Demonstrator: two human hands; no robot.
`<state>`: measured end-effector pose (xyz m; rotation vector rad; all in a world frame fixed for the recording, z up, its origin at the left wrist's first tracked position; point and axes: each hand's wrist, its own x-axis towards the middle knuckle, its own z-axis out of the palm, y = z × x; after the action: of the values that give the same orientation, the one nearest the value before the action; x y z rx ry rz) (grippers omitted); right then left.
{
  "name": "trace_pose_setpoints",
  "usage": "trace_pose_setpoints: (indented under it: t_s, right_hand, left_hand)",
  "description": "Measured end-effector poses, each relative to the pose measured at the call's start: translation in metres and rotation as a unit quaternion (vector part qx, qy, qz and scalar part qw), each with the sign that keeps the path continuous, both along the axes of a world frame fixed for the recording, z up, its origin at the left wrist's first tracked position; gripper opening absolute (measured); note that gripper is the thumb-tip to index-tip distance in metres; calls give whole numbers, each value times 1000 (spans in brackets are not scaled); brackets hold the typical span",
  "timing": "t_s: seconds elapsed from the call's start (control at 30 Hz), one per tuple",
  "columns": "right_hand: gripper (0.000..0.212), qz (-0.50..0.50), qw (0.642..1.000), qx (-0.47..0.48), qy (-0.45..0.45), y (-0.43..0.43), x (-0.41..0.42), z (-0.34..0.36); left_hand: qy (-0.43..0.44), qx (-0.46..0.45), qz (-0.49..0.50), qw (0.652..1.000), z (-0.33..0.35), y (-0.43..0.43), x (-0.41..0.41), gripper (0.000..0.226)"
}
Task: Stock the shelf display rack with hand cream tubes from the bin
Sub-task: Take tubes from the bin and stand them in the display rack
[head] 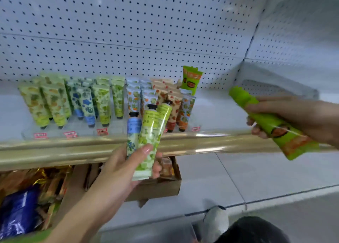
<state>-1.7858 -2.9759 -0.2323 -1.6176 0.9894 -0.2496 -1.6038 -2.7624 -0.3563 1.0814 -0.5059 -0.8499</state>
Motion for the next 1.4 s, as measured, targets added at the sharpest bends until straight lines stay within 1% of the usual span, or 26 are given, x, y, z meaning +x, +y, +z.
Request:
trace_pose_setpoints:
  t_s: [0.03, 0.07, 0.1, 0.13, 0.17, 0.2, 0.23, 0.3, 0.37, 0.43, 0.5, 0.57, 0.6, 0.63, 0.7, 0.8, 0.87, 0.93, 1.0, 1.13, 1.23, 1.4]
  right_hand:
    - [34, 6, 998, -34, 49, -8, -2, 3]
    - [32, 40, 992, -54, 106, -12, -1, 5]
    - [32, 82, 984, -55, 148, -14, 0, 7]
    - [40, 115, 978, -46, 170, -15, 3, 8]
    - [52, 135, 975, -38, 171, -18, 6, 11]
    - [61, 146, 977, -32, 153, -22, 10, 15]
    - [64, 151, 980, -24, 126, -25, 15, 20]
    - [65, 161, 982, 2, 96, -32, 25, 31]
    - [57, 185, 975, -5, 120, -37, 34, 41]
    - [43, 221, 955, -63, 187, -40, 43, 52]
    - [31, 236, 919, -159, 273, -41, 52, 59]
    - [26, 230, 880, -239, 340, -43, 61, 63]
    - [24, 221, 870, -265, 352, -44, 66, 65]
    - [23, 210, 869, -281, 350, -45, 71, 66]
    - [21, 183, 881, -291, 326, -48, 78, 69]
    - [17, 175, 899, -268, 299, -53, 85, 73]
    - [17, 179, 906, -255, 286, -54, 88, 71]
    - [17, 166, 911, -271, 261, -55, 91, 68]
    - [17, 137, 912, -315, 225, -56, 95, 63]
    - [26, 92, 908, -373, 166, -61, 102, 54]
    - [23, 81, 900, -402, 148, -64, 107, 46]
    - [14, 102, 891, -416, 149, -69, 116, 37]
  left_hand:
    - [4, -3, 2, 1000, 4, -7, 0, 37]
    - [5, -5, 2, 1000, 8, -14, 0, 37]
    - [1, -7, 2, 1000, 12, -21, 0, 38]
    - [-2, -9, 0, 1000, 16, -27, 0, 40]
    - [-4, -13, -1, 1000, 19, -33, 1, 42]
    - [-8, -15, -3, 1000, 23, -37, 1, 44]
    - [-13, -16, -6, 1000, 27, -41, 1, 46]
    - [-18, -15, -6, 1000, 33, -46, 2, 46]
    - [-19, -17, -1, 1000, 39, -48, 4, 44]
    - [-22, -16, 4, 1000, 44, -49, 6, 46]
    - [-27, -12, 11, 1000, 47, -50, 9, 49]
    - [-33, -1, 21, 999, 49, -50, 12, 53]
    - [-34, 1, 26, 999, 49, -50, 13, 55]
    - [-34, 2, 30, 999, 50, -50, 14, 56]
    - [-34, 1, 34, 999, 50, -49, 16, 55]
    - [-31, -7, 28, 999, 52, -47, 19, 58]
    - [-25, -12, 32, 999, 52, -47, 20, 60]
    - [-19, -19, 36, 999, 52, -47, 21, 59]
    - [-18, -20, 39, 999, 52, -48, 21, 59]
    - [-25, -14, 37, 999, 52, -48, 19, 57]
    - [-27, -6, 37, 999, 52, -49, 19, 58]
    - [-23, -1, 41, 999, 51, -50, 21, 59]
